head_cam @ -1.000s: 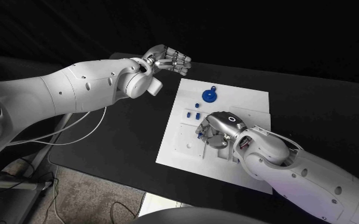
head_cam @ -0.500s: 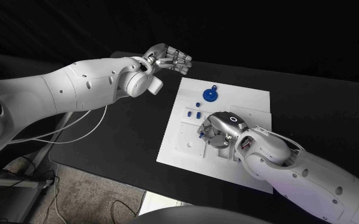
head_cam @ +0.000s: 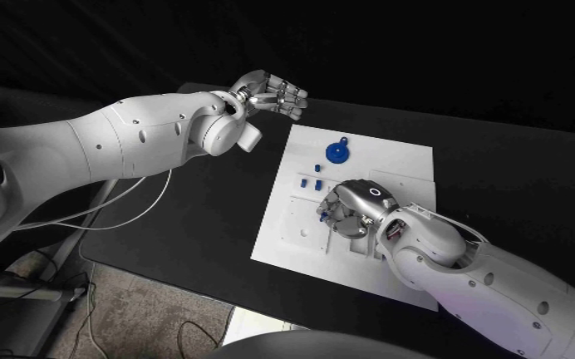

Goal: Assemble the parts on the task board

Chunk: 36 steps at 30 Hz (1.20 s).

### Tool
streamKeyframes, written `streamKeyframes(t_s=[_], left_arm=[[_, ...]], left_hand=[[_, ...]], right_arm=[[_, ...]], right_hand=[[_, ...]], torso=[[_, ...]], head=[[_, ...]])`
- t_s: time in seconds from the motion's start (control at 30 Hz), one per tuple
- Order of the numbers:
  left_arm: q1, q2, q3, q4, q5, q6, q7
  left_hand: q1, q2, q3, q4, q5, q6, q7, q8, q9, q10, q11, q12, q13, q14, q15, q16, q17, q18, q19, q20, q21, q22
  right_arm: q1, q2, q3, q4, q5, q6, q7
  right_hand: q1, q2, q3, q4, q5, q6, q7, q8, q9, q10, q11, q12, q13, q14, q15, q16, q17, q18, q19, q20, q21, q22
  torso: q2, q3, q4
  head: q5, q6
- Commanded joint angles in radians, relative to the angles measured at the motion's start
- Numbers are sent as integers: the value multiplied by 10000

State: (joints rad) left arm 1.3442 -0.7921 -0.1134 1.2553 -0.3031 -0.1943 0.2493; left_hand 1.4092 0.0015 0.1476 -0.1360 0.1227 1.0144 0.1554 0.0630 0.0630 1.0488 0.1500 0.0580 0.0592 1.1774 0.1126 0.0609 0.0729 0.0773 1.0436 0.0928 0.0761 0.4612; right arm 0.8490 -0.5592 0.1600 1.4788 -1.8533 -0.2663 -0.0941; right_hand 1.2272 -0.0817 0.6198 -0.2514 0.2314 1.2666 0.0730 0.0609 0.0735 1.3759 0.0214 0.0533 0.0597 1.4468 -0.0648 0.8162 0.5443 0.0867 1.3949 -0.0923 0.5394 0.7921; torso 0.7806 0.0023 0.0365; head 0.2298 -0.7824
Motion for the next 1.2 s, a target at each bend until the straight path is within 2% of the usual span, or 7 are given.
streamKeyframes(t_s=[0.03, 0.4, 0.57, 0.83, 0.93, 1.0, 1.2], left_arm=[[16, 5, 5, 19, 40, 160, 84], [16, 6, 5, 16, 39, 211, 65], [16, 9, 5, 3, 39, 224, 54], [16, 8, 5, -10, 39, 258, 25], [16, 7, 4, -10, 39, 270, 14], [16, 7, 4, -14, 39, 298, -1], [17, -7, 4, -19, 38, 377, -62]], left_hand=[[-67, 40, 49, 20, 54, -64, 2, -1, -5, -5, -13, 43, -7, -57, 25, 16, -4, 93, -81, 12, -20, 11], [-67, 40, 49, 20, 54, -64, 2, -1, -5, -5, -13, 43, -7, -57, 25, 16, -4, 93, -81, 12, -20, 11], [-101, 53, 20, 49, 57, -78, 1, 0, -5, -2, -15, 45, -7, -57, 27, 18, 0, 93, -86, 19, -29, 11], [-101, 53, 20, 49, 57, -78, 1, 0, -5, -2, -15, 45, -7, -57, 27, 18, 0, 93, -86, 19, -29, 11], [-118, 50, 5, 74, 50, -88, 4, -1, -6, -7, -14, 45, -6, -58, 30, 19, 2, 91, -77, 25, -37, -13], [-137, 55, -2, 92, 52, -89, 0, 0, -5, -12, -13, 44, -6, -60, 32, 18, 3, 89, -77, 28, -41, -23], [-135, 51, -30, 131, 49, -93, 3, 1, -5, -46, -3, 46, -5, -91, 43, 18, 6, 88, -73, 42, -56, -134]], right_arm=[[-5, 5, 1, -1, -145, 68, -89], [-5, 70, -159, -18, -330, 635, -62], [-4, 94, -211, -6, -400, 766, -86], [-4, 111, -256, -12, -481, 864, -160], [-4, 112, -269, -17, -446, 842, -134], [-3, 112, -278, -29, -359, 758, -106], [-1, 99, -290, -74, -17, 428, -15]], right_hand=[[70, 39, 63, 22, -22, 75, 12, 34, 10, 68, -31, 59, 17, 0, -72, 50, -1, 336, 58, -16, -56, 10], [63, 47, -43, 22, 94, 80, 13, 33, 2, 63, -31, 58, 17, -7, -70, 67, 5, 315, 55, -13, -117, 116], [-1, 2, -81, 3, 473, 99, 6, 34, 1, 78, -35, 58, 16, -13, -73, 83, 16, 300, 59, -18, -129, 181], [-51, -2, -127, -30, 631, 110, 4, 32, -5, 80, -36, 58, 14, -26, -75, 91, 24, 291, 47, -22, -155, 280], [-147, -86, -183, -35, 1043, 121, -1, 36, -3, 80, -39, 59, 15, -27, -78, 88, 20, 290, 40, -24, -168, 319], [-221, -111, -494, 29, 1284, 71, 9, 28, -4, 15, -41, 60, 13, -33, -69, 56, -7, 273, 32, -14, -224, 314], [-431, -245, -1164, 213, 1434, -924, 261, 1, -88, -1217, 308, 61, -6, -1, 124, 41, -53, 308, 129, 112, -372, 227]], torso=[[1, -4, -5], [-3, 3, 2], [0, -2, -3], [2, 4, -4], [-4, 8, -8], [-5, 1, -11], [0, 9, -18]], head=[[1, -4], [3, -29], [-24, -36], [-29, 1], [-40, 17], [-46, 67], [-100, 111]])
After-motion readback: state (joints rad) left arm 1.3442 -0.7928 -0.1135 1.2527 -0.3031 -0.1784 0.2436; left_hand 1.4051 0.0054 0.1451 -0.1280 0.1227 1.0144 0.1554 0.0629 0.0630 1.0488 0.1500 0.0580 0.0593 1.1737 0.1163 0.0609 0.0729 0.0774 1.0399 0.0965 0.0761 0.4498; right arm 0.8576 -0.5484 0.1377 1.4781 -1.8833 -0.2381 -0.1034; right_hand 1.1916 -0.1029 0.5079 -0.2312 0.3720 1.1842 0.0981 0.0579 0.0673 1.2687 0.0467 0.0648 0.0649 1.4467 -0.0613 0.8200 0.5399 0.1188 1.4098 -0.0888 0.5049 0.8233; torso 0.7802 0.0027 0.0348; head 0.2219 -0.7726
